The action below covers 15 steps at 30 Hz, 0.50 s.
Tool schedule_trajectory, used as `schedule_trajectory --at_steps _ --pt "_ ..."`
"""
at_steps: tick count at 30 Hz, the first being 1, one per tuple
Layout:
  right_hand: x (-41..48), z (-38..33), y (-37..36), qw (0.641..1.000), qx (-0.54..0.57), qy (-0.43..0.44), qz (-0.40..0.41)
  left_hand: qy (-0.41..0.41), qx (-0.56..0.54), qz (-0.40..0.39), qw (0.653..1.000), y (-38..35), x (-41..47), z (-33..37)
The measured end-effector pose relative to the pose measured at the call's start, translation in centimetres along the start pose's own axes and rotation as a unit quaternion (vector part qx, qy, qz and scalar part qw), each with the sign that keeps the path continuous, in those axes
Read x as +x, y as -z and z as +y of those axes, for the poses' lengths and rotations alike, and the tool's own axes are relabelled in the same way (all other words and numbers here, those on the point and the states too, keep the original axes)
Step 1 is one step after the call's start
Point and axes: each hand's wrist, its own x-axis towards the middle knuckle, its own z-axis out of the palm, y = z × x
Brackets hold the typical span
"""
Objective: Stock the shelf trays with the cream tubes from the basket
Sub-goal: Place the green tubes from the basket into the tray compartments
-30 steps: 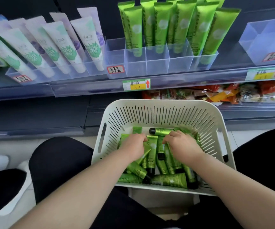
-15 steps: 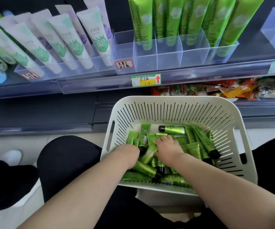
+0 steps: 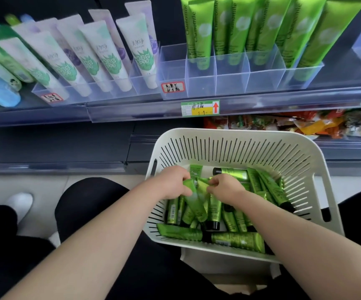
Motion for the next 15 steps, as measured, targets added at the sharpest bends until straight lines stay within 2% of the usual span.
schedule_trajectory --at_steps 4,7,12,15 --pt "-1.0 -0.1 2.7 0.994 0.060 0.045 0.079 -0.013 -0.032 0.059 0.998 0.4 0.0 0.6" --pt "-2.2 0.3 5.0 0.985 0.059 0.080 0.142 -0.039 -0.050 0.142 0.988 0.9 -0.4 1.6" --pt "-5.2 -1.4 10.2 0.945 -0.066 0.174 0.268 -0.093 -0.078 0.266 0.956 3.6 -1.9 3.1" --pt "-7.2 -3.5 12.9 0.915 -0.132 0.224 0.309 -0.129 -0.081 0.315 0.937 6.1 -3.1 4.5"
